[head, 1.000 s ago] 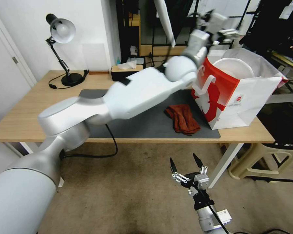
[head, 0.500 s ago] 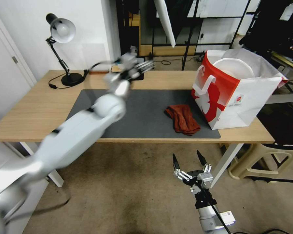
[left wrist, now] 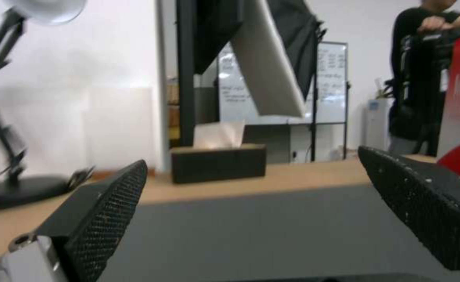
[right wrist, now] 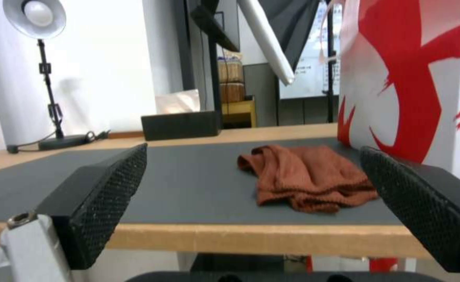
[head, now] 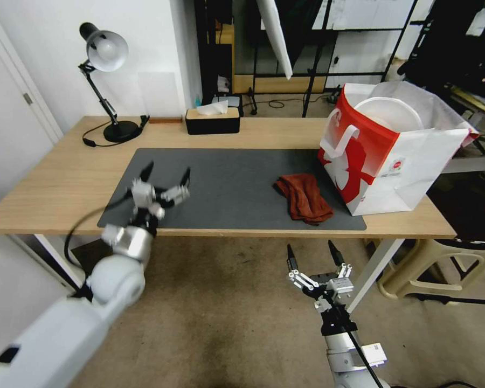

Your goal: Sweep shrimp from table into container with towel, then put container into takeout bag.

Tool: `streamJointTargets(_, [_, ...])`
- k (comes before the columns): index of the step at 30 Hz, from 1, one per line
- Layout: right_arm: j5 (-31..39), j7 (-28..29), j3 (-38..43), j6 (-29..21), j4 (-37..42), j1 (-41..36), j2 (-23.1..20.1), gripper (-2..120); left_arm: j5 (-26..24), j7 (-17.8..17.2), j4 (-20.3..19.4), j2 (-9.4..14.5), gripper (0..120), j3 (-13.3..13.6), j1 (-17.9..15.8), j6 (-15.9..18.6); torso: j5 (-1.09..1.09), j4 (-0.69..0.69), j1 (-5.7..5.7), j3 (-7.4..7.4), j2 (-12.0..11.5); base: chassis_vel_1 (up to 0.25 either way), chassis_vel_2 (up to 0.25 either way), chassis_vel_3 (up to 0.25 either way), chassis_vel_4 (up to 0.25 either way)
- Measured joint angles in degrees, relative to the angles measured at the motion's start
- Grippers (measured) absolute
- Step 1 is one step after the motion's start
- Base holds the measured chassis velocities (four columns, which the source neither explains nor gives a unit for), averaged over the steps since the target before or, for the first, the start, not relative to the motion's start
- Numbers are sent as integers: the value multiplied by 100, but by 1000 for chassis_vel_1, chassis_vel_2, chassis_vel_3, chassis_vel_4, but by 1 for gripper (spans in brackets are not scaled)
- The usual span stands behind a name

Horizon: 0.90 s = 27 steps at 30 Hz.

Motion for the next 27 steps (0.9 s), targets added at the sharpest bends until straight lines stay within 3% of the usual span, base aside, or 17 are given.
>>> streamJointTargets(3, [-66,55,17,22,24,12,52,100,412,94,69,-288,100,-317,540,-317,0,-1,0,0,0,0,0,0,0])
streamJointTargets(7, [-94,91,36,41,38,40,76,100,661,163,151,-430,100,-489,817,-575,0,-1,0,0,-1,0,0,0,0])
streamJointTargets(18, [-349,196,21,101,-215,368,276,100,916,273,226,-612,100,-656,1095,-941,1,-2,1,1,-1,0,0,0,0])
streamJointTargets(27, [-463,260,27,98,-281,454,335,100,987,269,275,-632,100,-664,1135,-992,1,-2,1,1,-1,0,0,0,0])
